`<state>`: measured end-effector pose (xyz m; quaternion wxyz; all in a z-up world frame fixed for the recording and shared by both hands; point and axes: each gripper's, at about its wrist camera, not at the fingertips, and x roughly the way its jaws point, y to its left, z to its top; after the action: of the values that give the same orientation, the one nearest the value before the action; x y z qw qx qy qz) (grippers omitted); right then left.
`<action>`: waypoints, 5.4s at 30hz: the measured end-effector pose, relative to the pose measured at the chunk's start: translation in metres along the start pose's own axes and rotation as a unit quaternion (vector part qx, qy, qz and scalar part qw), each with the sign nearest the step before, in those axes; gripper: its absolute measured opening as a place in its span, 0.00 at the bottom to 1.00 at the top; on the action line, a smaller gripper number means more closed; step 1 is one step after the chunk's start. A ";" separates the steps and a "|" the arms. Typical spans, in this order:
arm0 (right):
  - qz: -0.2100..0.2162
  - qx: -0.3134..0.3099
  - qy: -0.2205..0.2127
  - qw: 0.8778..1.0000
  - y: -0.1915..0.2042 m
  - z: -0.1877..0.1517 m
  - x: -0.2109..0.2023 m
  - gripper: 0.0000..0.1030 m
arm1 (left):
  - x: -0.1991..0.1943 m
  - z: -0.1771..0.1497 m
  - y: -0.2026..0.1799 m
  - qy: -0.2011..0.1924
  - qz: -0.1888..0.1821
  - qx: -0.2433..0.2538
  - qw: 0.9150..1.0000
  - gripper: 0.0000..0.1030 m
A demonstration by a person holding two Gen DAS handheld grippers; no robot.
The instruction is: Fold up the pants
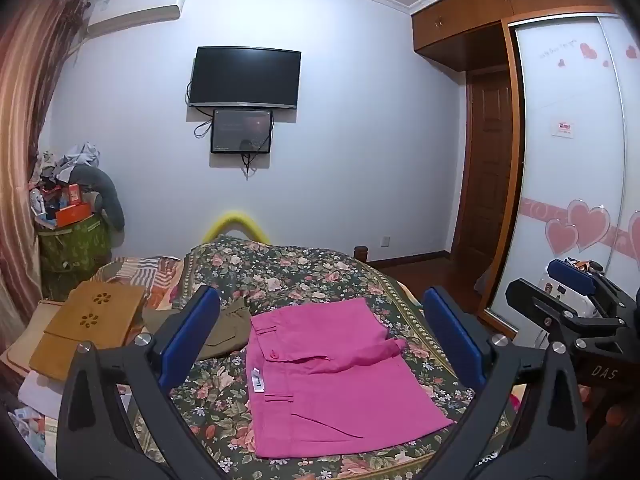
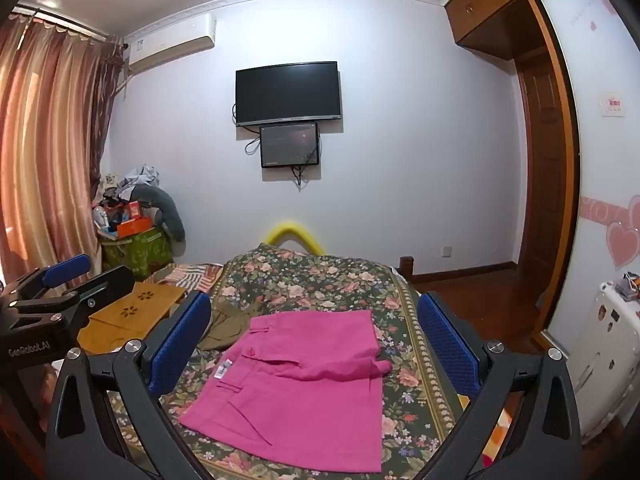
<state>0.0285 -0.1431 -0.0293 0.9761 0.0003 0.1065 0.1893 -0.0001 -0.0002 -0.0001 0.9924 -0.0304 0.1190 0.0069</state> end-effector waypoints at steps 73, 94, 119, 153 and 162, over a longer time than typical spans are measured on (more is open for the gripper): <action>-0.007 0.001 0.000 1.000 0.005 -0.001 0.001 1.00 | 0.003 0.004 -0.004 -0.005 -0.006 0.011 1.000 1.00; -0.019 0.005 0.039 0.999 -0.004 -0.012 0.030 1.00 | 0.044 -0.008 0.006 0.032 0.003 0.009 0.999 1.00; -0.002 0.050 0.292 0.955 -0.108 -0.132 0.208 0.72 | 0.306 -0.151 0.092 0.354 0.056 0.031 0.933 0.77; 0.043 0.040 0.333 0.941 -0.123 -0.162 0.320 0.05 | 0.356 -0.192 0.089 0.384 0.052 0.067 0.919 0.76; 0.024 0.045 0.334 0.941 -0.131 -0.146 0.306 0.09 | 0.351 -0.184 0.120 0.402 0.021 -0.013 0.915 0.73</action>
<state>0.3233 -0.1575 -0.2412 0.8788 -0.0163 0.4345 0.1967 0.2953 0.1107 -0.2687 0.8601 -0.0412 0.5081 0.0163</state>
